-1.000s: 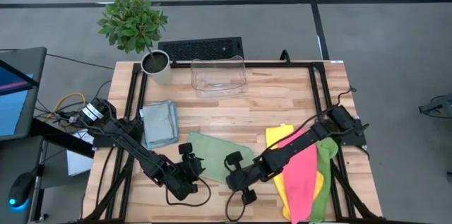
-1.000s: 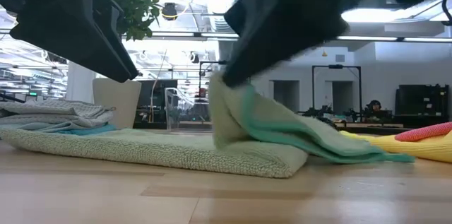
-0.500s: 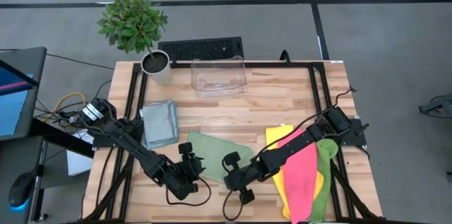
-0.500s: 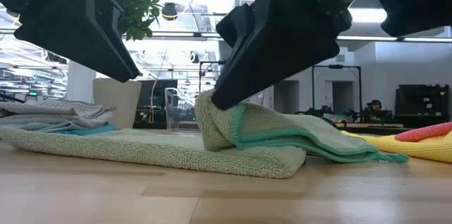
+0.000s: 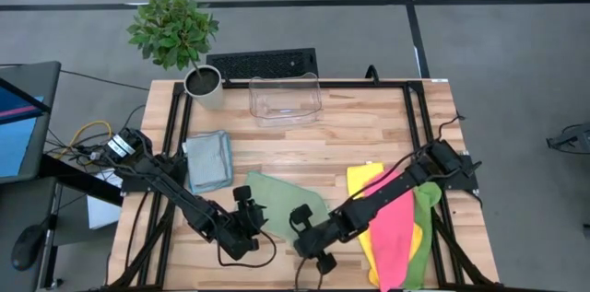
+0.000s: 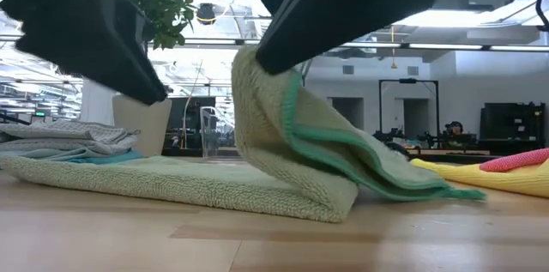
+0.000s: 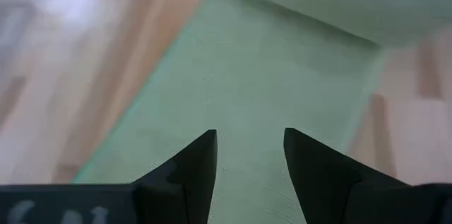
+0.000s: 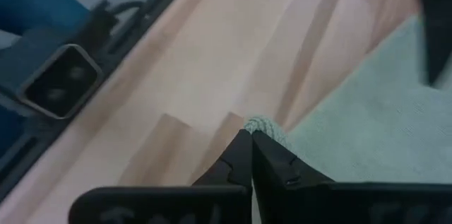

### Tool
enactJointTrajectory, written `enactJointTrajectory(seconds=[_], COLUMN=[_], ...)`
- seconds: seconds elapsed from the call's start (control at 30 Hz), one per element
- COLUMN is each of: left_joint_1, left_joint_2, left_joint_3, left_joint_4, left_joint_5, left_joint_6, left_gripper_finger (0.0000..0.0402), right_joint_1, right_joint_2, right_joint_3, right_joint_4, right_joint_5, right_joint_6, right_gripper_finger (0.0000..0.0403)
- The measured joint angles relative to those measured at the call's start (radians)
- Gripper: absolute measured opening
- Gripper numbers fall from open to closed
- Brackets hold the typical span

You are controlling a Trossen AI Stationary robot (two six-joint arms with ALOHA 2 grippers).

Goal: Fold microfiber towels
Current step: Fold the light green microfiber cloth

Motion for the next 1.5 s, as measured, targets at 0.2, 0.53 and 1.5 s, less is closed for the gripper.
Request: enactJointTrajectory(seconds=[0.2, 0.53, 1.5], left_joint_1=[-0.008, 0.036, 0.078], left_joint_2=[0.000, 0.000, 0.000], left_joint_3=[-0.044, -0.155, -0.169], left_joint_4=[0.130, 0.346, 0.379], left_joint_5=[0.043, 0.136, 0.128], left_joint_6=[0.131, 0.215, 0.221], left_gripper_finger=[0.0123, 0.0005, 0.0001], right_joint_1=[-0.011, -0.011, -0.111], right_joint_2=[0.000, 0.000, -0.019], right_joint_3=[-0.003, -0.004, 0.065], right_joint_4=[0.003, 0.004, -0.153], right_joint_5=[-0.003, -0.019, -0.070], right_joint_6=[0.000, -0.001, -0.035], right_gripper_finger=[0.0018, 0.0021, 0.0199])
